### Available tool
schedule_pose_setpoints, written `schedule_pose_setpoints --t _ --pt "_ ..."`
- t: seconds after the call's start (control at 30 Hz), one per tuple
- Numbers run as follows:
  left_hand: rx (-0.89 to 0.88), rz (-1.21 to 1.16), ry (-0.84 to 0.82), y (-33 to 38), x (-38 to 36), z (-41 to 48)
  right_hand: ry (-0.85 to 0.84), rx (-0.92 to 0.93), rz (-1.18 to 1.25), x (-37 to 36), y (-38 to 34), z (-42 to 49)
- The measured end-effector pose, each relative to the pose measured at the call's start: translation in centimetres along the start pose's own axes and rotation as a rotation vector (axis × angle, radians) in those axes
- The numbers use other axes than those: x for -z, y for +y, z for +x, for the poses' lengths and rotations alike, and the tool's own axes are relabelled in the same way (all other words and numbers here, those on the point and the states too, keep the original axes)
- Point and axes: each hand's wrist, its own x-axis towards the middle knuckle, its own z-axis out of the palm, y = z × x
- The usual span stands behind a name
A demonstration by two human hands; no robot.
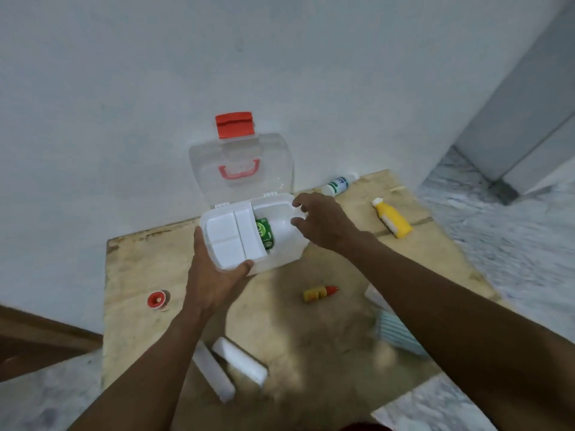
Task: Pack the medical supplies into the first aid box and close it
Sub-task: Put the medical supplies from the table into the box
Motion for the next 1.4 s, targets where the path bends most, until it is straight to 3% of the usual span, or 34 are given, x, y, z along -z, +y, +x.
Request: schedule_pose_setpoints --t 0.17,0.47,0.73,1.03,1.23,1.4 --pt "0.067 0.076 0.004 0.2 -0.5 -0.5 0.008 -0.098 -0.089 1.8 4.7 -5.7" --pt "0.136 0.134 0.029 -0.2 -0.9 -0.5 -0.366 -0.369 -0.277 2.2 13.4 -13.1" --pt "0.175 0.211 0.039 -0.4 -1.1 -0.1 -0.543 -0.324 -0.282 1.4 16.9 -14.0" --pt "0.229 0.24 0.042 -0.1 -1.4 -0.1 -0.448 -0.233 -0.23 1.3 17.2 -12.1" --pt "0.245 0.166 0.016 0.7 -1.2 -0.5 -0.228 -0.248 -0.086 4.6 14.5 -10.6" --pt "0.23 0.118 0.01 0.4 -0.9 -0.5 -0.043 -0.143 -0.06 5.9 9.0 -7.8"
